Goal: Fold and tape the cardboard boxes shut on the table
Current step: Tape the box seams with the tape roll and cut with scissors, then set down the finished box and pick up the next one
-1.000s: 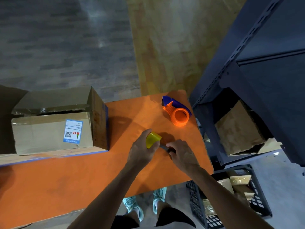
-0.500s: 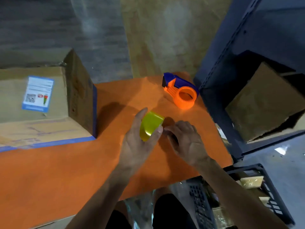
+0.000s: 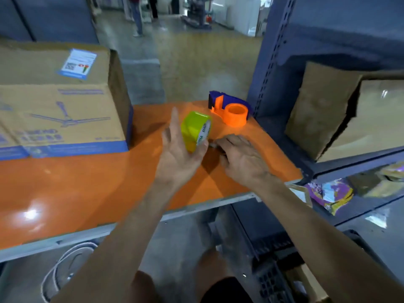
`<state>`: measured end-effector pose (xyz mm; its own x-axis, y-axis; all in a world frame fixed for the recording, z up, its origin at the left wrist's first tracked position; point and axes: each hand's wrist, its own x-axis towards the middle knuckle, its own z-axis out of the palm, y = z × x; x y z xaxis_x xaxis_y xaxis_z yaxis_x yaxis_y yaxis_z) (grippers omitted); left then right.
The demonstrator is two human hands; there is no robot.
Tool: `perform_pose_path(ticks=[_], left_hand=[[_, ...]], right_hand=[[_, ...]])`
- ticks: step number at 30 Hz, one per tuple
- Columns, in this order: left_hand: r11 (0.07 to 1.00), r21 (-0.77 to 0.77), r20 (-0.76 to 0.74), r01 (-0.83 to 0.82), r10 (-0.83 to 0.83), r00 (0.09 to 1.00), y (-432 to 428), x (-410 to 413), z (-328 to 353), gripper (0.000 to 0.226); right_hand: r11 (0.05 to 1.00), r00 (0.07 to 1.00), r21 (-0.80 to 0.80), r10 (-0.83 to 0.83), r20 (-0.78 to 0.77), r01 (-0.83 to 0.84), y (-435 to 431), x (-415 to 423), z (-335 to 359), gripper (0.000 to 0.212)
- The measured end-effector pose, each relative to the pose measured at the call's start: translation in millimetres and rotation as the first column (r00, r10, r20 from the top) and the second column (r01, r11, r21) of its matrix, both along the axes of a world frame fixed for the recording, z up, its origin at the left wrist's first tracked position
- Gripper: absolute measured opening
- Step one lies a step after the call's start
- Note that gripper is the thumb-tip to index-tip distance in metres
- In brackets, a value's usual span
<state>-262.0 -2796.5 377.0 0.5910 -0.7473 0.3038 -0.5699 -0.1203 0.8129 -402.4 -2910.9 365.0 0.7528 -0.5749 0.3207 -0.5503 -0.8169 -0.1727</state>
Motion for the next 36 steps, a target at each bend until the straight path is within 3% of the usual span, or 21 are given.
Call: perform_pose_path(ticks=[5, 10, 19, 27, 36], left_hand=[[1.000, 0.022, 0.091, 0.000, -0.002, 0.996, 43, -24, 6, 0.095], [1.000, -0.009, 0.137, 0.009, -0.008, 0.991, 59, -53, 10, 0.078], [0.976, 0.080, 0.144, 0.203, -0.213, 0.966, 47, -83, 2, 0.057], [0.959, 0.129, 0.130, 0.252, -0.268, 0.955, 16, -92, -12, 0.053], [0.892, 0.127, 0.158, 0.434, -0.450, 0.879, -72, -154, 7, 0.057]], right_hand=[[0.999, 1.000, 0.044, -0.020, 0.011, 0.019, 26, -25, 15, 0.048], [0.997, 1.000, 0.070, -0.023, 0.015, 0.022, 43, -54, 24, 0.049], [0.991, 0.998, 0.122, -0.065, 0.026, 0.061, 44, -75, 20, 0.050], [0.978, 0.994, 0.183, -0.104, 0.028, 0.097, 27, -87, 11, 0.052], [0.934, 0.940, 0.166, -0.331, 0.079, 0.315, -20, -174, 23, 0.051]])
